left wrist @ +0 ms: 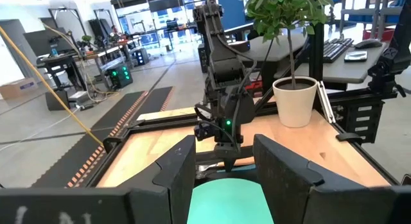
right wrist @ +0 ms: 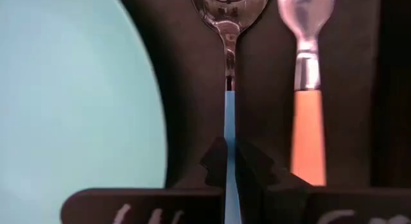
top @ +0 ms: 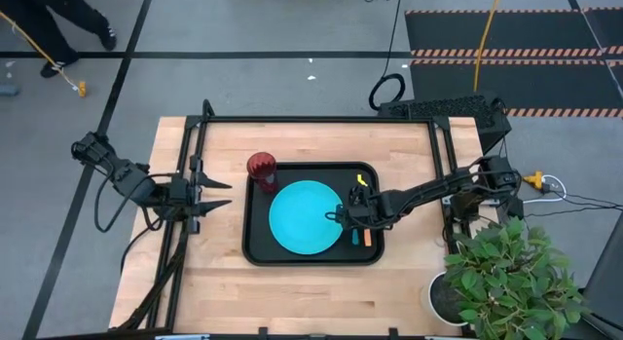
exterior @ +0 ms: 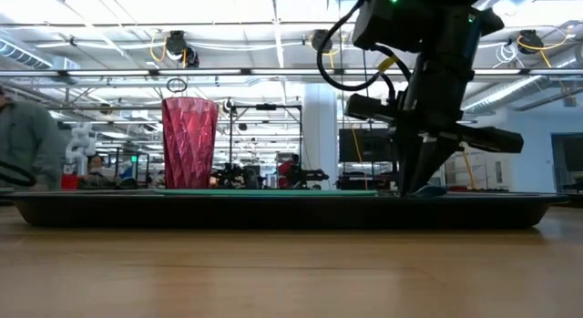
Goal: Pick and place plate/cup/fork/spoon on tray
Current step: Put the spoon on the black food tray
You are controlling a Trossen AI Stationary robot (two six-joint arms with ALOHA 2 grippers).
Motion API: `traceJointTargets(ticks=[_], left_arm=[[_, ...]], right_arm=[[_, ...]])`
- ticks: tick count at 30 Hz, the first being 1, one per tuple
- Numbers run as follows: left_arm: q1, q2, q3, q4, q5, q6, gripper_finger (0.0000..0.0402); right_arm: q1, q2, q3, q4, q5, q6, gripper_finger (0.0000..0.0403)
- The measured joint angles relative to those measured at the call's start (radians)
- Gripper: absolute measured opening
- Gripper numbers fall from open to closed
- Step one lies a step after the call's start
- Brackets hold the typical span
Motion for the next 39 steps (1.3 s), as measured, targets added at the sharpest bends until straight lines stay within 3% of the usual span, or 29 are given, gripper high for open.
traceJointTargets(ticks=[15, 22, 30, 39], left_arm=[[0.000, 0.000, 0.000, 0.014, -0.001, 0.027, 0.0161], [0.000, 0.000, 0.000, 0.013, -0.001, 0.026, 0.0161], [0.000, 0.000, 0.000, 0.013, -0.001, 0.025, 0.0161], [0.000, 0.000, 0.000, 0.008, -0.001, 0.026, 0.0161]], right_arm=[[0.000, 0.000, -0.016, 0.063, -0.002, -0.027, 0.0000], [0.000, 0.000, -0.032, 0.082, -0.054, 0.002, 0.0008], [0.000, -0.002, -0.116, 0.269, -0.051, 0.002, 0.0014], [0.000, -0.002, -0.124, 0.279, -0.047, 0.000, 0.0015]])
